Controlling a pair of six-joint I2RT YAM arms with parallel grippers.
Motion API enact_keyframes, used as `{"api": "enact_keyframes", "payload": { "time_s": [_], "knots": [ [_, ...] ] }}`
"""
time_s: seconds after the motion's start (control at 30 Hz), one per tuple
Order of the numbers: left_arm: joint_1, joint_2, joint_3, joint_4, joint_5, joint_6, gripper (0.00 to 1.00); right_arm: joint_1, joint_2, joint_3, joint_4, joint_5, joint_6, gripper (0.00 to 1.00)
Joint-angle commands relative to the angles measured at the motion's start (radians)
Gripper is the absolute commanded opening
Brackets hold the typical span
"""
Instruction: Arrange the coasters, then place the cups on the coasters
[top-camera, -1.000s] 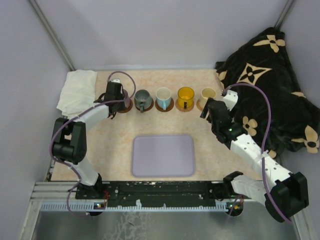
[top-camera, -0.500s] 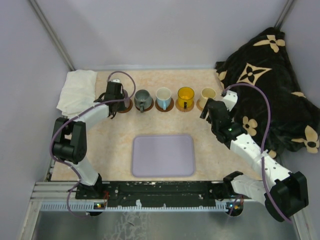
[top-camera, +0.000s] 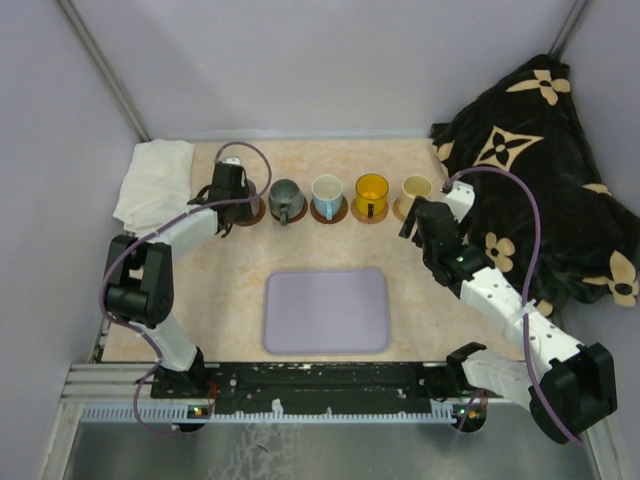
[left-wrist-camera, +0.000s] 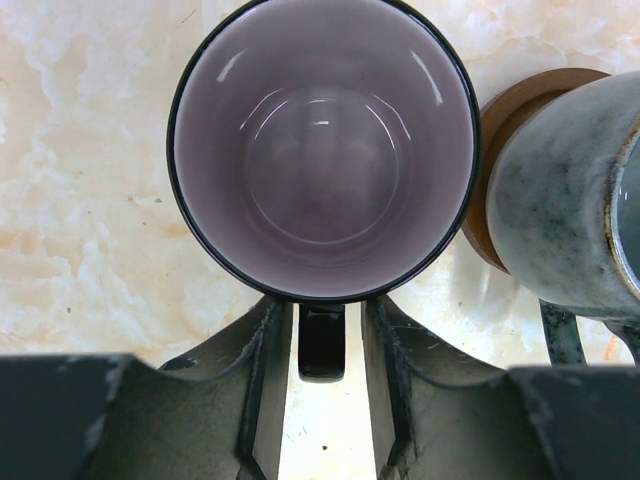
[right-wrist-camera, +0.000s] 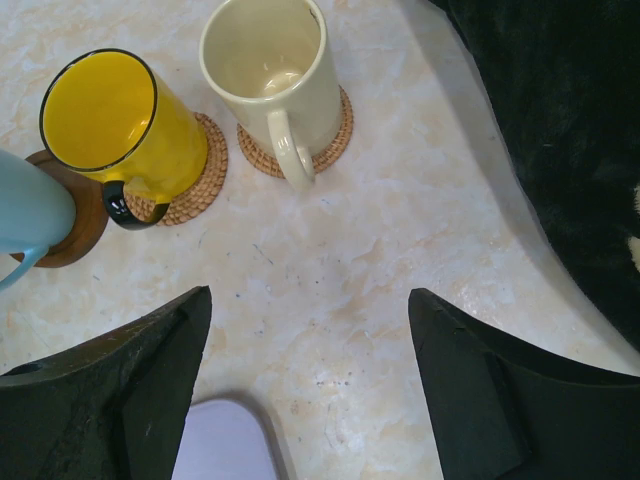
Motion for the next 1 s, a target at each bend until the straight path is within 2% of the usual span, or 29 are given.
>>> {"api": "enact_keyframes", "payload": {
  "time_s": [0.0, 0.2, 0.97],
  "knots": [
    [0.006, -0.006, 0.015, 0.026, -0.001, 0.015, 0.42, -0.007, -0.001, 0.022, 0.026, -0.001, 0.012, 0.80],
    [0.006, -0.007, 0.012, 0.019, -0.015, 0.014, 0.46, -0.007, -0.001, 0.024, 0.025, -0.003, 0.015, 0.80],
    [0.006, -0.050, -0.015, -0.071, -0.047, 0.016, 0.46, -0.007, -0.001, 0.024, 0.031, -0.012, 0.027, 0.80]
  ]
}}
